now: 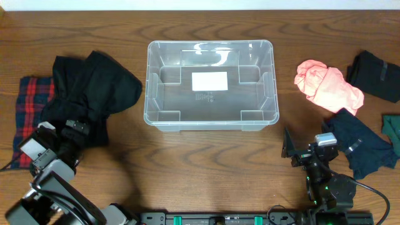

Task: Pack container
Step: 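Reach the left gripper to the black garment and grasp it, then lift the black garment with the left gripper over the clear bin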

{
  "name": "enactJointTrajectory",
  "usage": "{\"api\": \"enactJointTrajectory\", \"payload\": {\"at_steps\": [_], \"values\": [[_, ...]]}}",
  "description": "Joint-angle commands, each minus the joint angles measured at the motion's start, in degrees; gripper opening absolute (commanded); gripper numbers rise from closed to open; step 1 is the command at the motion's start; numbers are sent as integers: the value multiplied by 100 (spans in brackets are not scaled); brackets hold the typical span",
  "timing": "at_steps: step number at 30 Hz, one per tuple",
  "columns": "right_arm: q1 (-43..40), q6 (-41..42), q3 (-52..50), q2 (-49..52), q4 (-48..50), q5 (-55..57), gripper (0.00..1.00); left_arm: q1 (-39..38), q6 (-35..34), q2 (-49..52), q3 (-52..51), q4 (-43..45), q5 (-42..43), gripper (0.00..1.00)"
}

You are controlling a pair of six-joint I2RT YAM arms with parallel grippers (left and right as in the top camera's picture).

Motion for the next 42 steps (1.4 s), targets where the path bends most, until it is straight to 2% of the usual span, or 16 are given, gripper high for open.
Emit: {"api": "enactJointTrajectory", "payload": {"at_steps": [1, 3, 4, 7, 8, 9, 15, 24, 32, 38, 42], "values": [[42, -31, -20, -24, -13, 9, 99, 17, -358, 354, -79, 122, 337, 75], [42, -31, -20, -24, -13, 9, 99, 7, -605, 352, -79, 238, 415, 46], [42, -31, -20, -24, -13, 9, 99, 7, -745, 352, -76, 302, 472, 36], [42, -31, -20, -24, -13, 9, 99, 7, -1008, 352, -76, 529, 782, 19], [42, -31, -20, -24, -13, 9, 99, 7, -1047, 352, -74, 636, 970, 9], [42, -31, -20, -24, -13, 11, 99, 7, -1056, 350, -63, 693, 1147, 6], [42, -31, -20, -24, -13, 9, 99, 7, -1392, -17, 7, 914, 1624, 6], [42, -31, -20, -24, -13, 9, 99, -26, -1784, -1690, 140, 905, 2260, 6], [42, -31, -20, -24, -13, 11, 99, -562, -2149, -3016, 208, 909, 2345, 6], [42, -31, -20, -24, -13, 11, 99, -997, -2223, -3414, 603, 907, 2365, 6], [42, -31, -20, -24, -13, 9, 99, -994, -2081, -3418, 1001, 907, 2365, 6]]}}
